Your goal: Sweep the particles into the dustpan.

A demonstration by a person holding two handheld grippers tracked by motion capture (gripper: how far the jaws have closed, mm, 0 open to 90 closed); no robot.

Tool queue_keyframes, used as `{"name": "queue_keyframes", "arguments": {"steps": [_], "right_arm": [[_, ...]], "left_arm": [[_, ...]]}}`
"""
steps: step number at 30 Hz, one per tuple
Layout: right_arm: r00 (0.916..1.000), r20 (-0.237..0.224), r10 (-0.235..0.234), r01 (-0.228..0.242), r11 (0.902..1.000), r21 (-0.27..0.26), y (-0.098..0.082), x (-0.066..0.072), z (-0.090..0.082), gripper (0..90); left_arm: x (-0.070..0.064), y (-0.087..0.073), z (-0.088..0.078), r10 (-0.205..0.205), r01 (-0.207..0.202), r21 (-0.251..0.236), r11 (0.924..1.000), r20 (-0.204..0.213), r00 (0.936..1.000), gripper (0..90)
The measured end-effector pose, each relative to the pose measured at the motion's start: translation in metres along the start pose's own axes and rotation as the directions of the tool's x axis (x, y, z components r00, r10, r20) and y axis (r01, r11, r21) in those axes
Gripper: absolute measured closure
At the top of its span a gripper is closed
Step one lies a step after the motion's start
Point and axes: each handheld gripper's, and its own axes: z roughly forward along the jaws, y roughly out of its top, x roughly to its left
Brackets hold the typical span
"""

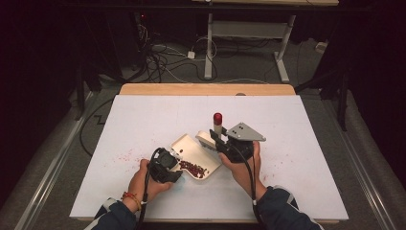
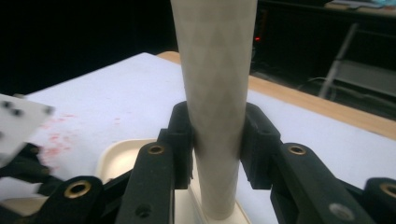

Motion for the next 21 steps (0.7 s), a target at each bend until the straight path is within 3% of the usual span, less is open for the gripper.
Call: {"name": "queue_keyframes", "arguments": {"steps": [6, 10, 12, 21], "right_arm": [[0.9986, -0.045, -0.029, 0.029, 0.9995, 0.009, 0.002, 0.009, -0.001, 69.2], [0.9963, -0.086, -0.005, 0.004, 1.0, -0.004, 0.006, 0.009, -0.005, 70.1], [0.9953, -0.096, -0.013, 0.012, 0.9999, -0.012, 0.008, 0.011, -0.007, 70.2], [0.9951, -0.097, -0.021, 0.015, 0.9981, -0.06, 0.019, 0.002, -0.02, 70.1]], "left_arm": [[0.001, 0.0, 0.0, 0.003, -0.003, -0.001, 1.0, 0.002, 1.0, 63.9], [0.001, 0.0, 0.0, 0.008, -0.008, -0.003, 1.0, 0.002, 1.0, 63.9], [0.002, -0.001, 0.0, 0.007, -0.007, -0.005, 1.0, 0.005, 1.0, 63.9], [0.004, -0.005, -0.002, 0.018, -0.018, -0.01, 0.9998, 0.011, 0.9998, 64.0]]}}
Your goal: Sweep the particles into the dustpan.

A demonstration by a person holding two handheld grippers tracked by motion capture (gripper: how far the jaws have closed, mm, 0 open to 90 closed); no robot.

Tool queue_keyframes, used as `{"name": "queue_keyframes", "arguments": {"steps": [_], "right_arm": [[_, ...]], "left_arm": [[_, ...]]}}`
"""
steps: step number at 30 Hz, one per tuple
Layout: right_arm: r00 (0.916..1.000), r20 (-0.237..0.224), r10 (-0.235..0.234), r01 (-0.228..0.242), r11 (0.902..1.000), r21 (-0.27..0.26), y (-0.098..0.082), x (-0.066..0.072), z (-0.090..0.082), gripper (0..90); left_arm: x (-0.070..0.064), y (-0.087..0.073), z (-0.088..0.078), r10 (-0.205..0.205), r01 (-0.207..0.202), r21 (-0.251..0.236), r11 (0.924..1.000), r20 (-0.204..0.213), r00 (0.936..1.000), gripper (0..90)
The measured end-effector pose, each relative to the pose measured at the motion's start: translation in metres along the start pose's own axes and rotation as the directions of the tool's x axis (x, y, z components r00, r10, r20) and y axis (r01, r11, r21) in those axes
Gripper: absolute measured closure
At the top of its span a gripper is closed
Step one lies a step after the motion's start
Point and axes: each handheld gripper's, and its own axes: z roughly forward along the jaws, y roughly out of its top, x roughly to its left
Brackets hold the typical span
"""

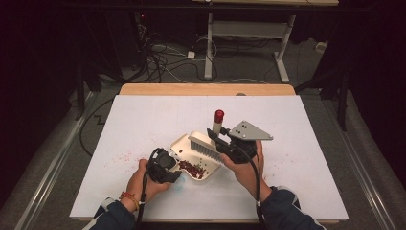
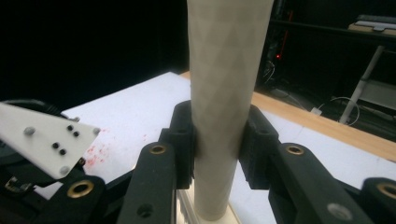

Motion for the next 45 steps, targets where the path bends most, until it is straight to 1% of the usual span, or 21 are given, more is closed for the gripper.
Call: {"name": "queue_keyframes", "arguments": {"steps": [2, 3, 5, 7, 8, 10, 12, 13, 14, 16, 18, 20, 22, 24, 31, 34, 40, 42, 43, 45], "right_arm": [[0.9999, 0.014, 0.007, -0.007, 0.9999, -0.011, 0.002, -0.005, -0.003, 70.1], [0.9996, 0.027, 0.001, -0.001, 1.0, -0.008, 0.002, -0.007, -0.004, 70.1], [0.9978, 0.057, -0.034, 0.034, 0.9994, 0.001, 0.001, -0.01, -0.004, 70.1], [0.9942, 0.083, -0.069, 0.067, 0.9975, 0.022, -0.003, -0.011, -0.002, 70.0], [0.9941, 0.082, -0.072, 0.069, 0.997, 0.035, -0.006, -0.013, 0.0, 70.0], [0.9967, 0.062, -0.054, 0.051, 0.9975, 0.05, -0.01, -0.014, 0.003, 70.1], [0.9982, 0.037, -0.047, 0.044, 0.996, 0.078, -0.014, -0.011, 0.007, 70.1], [0.9988, 0.024, -0.042, 0.04, 0.9958, 0.082, -0.016, -0.008, 0.009, 70.1], [0.999, 0.011, -0.044, 0.043, 0.996, 0.078, -0.016, -0.005, 0.01, 70.1], [0.9965, 0.002, -0.084, 0.084, 0.9927, 0.087, -0.015, 0.006, 0.01, 70.0], [0.9955, -0.018, -0.093, 0.094, 0.9916, 0.088, -0.016, 0.014, 0.01, 70.0], [0.994, -0.022, -0.107, 0.109, 0.9899, 0.091, -0.016, 0.021, 0.01, 69.8], [0.9939, -0.035, -0.105, 0.107, 0.9904, 0.087, -0.016, 0.027, 0.01, 69.9], [0.9933, -0.039, -0.109, 0.112, 0.989, 0.096, -0.016, 0.033, 0.01, 69.8], [0.9935, -0.056, -0.099, 0.105, 0.9898, 0.097, -0.014, 0.042, 0.008, 69.9], [0.9932, -0.074, -0.09, 0.097, 0.9906, 0.097, -0.013, 0.043, 0.007, 70.1], [0.9945, -0.063, -0.084, 0.088, 0.9943, 0.061, -0.009, 0.039, 0.002, 70.1], [0.995, -0.056, -0.082, 0.085, 0.9953, 0.048, -0.007, 0.036, 0.001, 70.1], [0.9958, -0.051, -0.076, 0.078, 0.9961, 0.042, -0.007, 0.034, 0.0, 70.1], [0.9959, -0.049, -0.076, 0.078, 0.9963, 0.035, -0.007, 0.03, 0.0, 70.1]], "left_arm": [[0.0, -0.001, 0.0, 0.001, -0.001, 0.001, 1.0, 0.002, 1.0, 64.0], [0.0, -0.002, -0.001, -0.003, 0.003, -0.001, 1.0, 0.003, 1.0, 64.0], [0.0, -0.003, -0.002, -0.005, 0.005, -0.006, 1.0, 0.005, 1.0, 64.0], [0.0, -0.005, -0.002, -0.016, 0.016, -0.013, 0.9998, 0.007, 0.9999, 64.0], [-0.001, -0.005, -0.002, -0.017, 0.017, -0.014, 0.9998, 0.005, 0.9998, 64.0], [-0.002, -0.006, -0.003, -0.028, 0.028, -0.021, 0.9994, 0.007, 0.9996, 64.0], [-0.002, -0.005, -0.003, -0.026, 0.026, -0.017, 0.9995, 0.004, 0.9997, 63.9], [-0.002, -0.005, -0.002, -0.027, 0.027, -0.015, 0.9995, 0.003, 0.9996, 63.9], [-0.002, -0.004, -0.002, -0.034, 0.034, -0.019, 0.9993, 0.002, 0.9994, 63.8], [-0.003, -0.003, -0.001, -0.04, 0.04, -0.024, 0.9989, -0.002, 0.9992, 63.9], [-0.004, -0.002, -0.001, -0.048, 0.048, -0.029, 0.9984, -0.003, 0.9988, 63.8], [-0.004, -0.002, -0.001, -0.054, 0.054, -0.031, 0.9981, 0.0, 0.9985, 63.7], [-0.004, -0.002, -0.001, -0.058, 0.058, -0.034, 0.9977, 0.0, 0.9983, 63.6], [-0.004, -0.002, -0.001, -0.055, 0.055, -0.032, 0.998, -0.001, 0.9985, 63.6], [-0.004, -0.002, -0.001, -0.06, 0.06, -0.034, 0.9976, 0.003, 0.9982, 63.6], [-0.004, -0.002, -0.001, -0.058, 0.058, -0.033, 0.9978, 0.004, 0.9983, 63.7], [-0.004, -0.004, -0.001, -0.052, 0.052, -0.043, 0.9977, 0.004, 0.9986, 63.9], [-0.005, -0.005, -0.002, -0.04, 0.041, -0.047, 0.9981, 0.014, 0.9991, 63.9], [-0.006, -0.006, -0.002, -0.042, 0.043, -0.051, 0.9978, 0.017, 0.999, 63.9], [-0.01, -0.007, -0.003, -0.026, 0.026, -0.05, 0.9984, 0.015, 0.9996, 64.0]]}}
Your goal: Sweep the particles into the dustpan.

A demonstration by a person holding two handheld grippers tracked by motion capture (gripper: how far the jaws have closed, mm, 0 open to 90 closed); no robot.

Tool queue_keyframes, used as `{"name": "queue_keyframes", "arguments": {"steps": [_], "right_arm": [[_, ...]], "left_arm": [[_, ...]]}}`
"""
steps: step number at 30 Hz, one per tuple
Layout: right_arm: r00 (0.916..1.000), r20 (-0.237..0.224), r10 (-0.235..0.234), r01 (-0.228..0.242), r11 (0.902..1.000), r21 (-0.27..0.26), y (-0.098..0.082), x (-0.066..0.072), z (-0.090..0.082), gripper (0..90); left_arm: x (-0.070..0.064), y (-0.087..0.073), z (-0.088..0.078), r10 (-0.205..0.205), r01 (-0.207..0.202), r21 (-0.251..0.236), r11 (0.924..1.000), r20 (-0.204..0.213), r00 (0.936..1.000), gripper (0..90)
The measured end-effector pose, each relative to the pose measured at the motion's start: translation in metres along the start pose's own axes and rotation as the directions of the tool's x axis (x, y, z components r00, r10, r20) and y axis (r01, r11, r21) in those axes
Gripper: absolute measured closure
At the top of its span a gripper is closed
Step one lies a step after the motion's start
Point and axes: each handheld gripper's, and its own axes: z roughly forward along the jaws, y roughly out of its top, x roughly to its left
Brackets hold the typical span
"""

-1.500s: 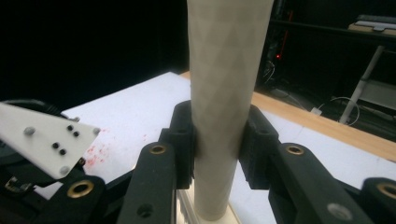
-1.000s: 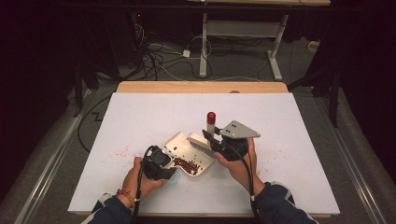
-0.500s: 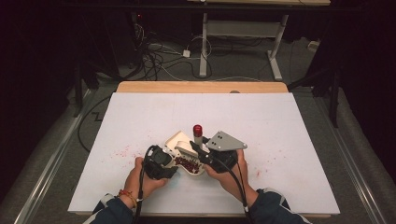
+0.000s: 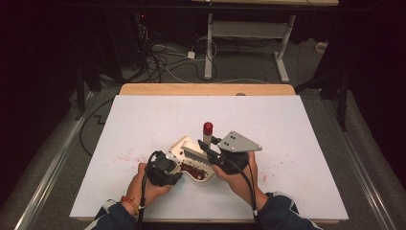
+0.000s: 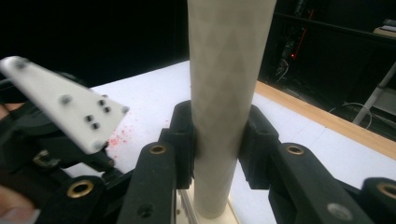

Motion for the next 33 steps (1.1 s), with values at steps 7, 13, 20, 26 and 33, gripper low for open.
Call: {"name": "queue_keyframes", "arguments": {"steps": [7, 13, 20, 26, 33], "right_arm": [[0.9998, 0.013, -0.014, 0.015, 0.9998, -0.015, -0.001, -0.011, 0.001, 70.0], [0.9995, 0.015, -0.028, 0.028, 0.9996, 0.006, -0.007, -0.01, 0.008, 70.1], [0.9987, -0.035, -0.037, 0.037, 0.9991, 0.017, -0.009, 0.005, 0.011, 70.1], [0.9978, -0.067, -0.005, 0.007, 0.9997, 0.023, -0.007, 0.009, 0.01, 70.0], [0.9982, -0.059, 0.009, -0.008, 1.0, 0.005, -0.004, 0.005, 0.005, 70.1]], "left_arm": [[-0.013, -0.002, -0.002, 0.058, -0.058, -0.007, 0.9983, 0.042, 0.9974, 64.0], [-0.019, -0.001, 0.0, 0.068, -0.068, -0.019, 0.9975, 0.042, 0.9968, 64.0], [-0.02, -0.001, 0.005, 0.042, -0.042, -0.02, 0.9989, 0.04, 0.9983, 63.7], [-0.017, -0.002, 0.006, 0.026, -0.024, -0.033, 0.9992, 0.041, 0.9988, 63.4], [-0.012, -0.002, 0.006, 0.01, -0.009, -0.04, 0.9992, 0.031, 0.9995, 63.9]]}}
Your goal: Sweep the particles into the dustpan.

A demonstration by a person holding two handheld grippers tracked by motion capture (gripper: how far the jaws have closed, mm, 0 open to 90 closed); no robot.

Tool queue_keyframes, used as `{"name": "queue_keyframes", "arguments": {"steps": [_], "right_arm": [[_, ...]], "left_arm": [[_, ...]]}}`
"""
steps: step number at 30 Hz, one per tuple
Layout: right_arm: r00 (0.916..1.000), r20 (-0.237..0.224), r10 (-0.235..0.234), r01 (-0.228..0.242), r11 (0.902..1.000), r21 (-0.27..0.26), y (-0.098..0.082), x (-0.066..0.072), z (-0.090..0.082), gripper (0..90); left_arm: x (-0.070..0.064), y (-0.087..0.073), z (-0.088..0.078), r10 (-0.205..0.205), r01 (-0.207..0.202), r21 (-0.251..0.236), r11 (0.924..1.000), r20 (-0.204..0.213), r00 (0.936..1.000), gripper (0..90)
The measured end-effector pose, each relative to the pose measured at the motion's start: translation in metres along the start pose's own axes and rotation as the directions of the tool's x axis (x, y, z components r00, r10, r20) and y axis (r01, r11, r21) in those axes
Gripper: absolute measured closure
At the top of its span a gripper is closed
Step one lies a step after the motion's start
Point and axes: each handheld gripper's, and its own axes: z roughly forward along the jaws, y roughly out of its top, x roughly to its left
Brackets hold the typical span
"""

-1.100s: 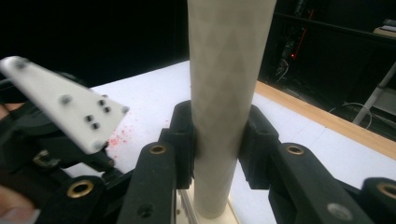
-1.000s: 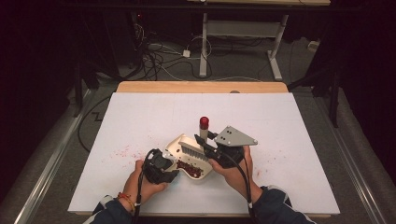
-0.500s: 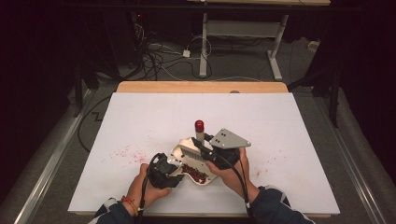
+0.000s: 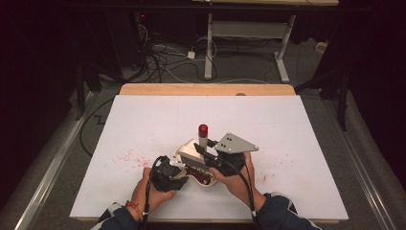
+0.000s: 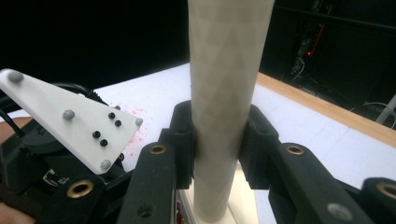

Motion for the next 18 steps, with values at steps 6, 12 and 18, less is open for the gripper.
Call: {"name": "queue_keyframes", "arguments": {"steps": [6, 12, 18], "right_arm": [[0.9998, 0.018, 0.012, -0.011, 0.9993, -0.035, 0.007, -0.008, -0.009, 70.0], [0.9987, 0.046, 0.02, -0.018, 0.9984, -0.054, 0.014, -0.019, -0.019, 70.0], [0.996, 0.086, 0.026, -0.02, 0.9977, -0.065, 0.016, -0.034, -0.035, 70.0]], "left_arm": [[0.006, -0.002, 0.0, -0.022, 0.022, -0.014, 0.9997, -0.005, 0.9997, 63.9], [0.011, -0.004, -0.001, -0.034, 0.033, -0.022, 0.9992, -0.034, 0.9988, 64.0], [0.021, -0.009, -0.004, -0.046, 0.044, -0.032, 0.9985, -0.077, 0.9959, 64.1]]}}
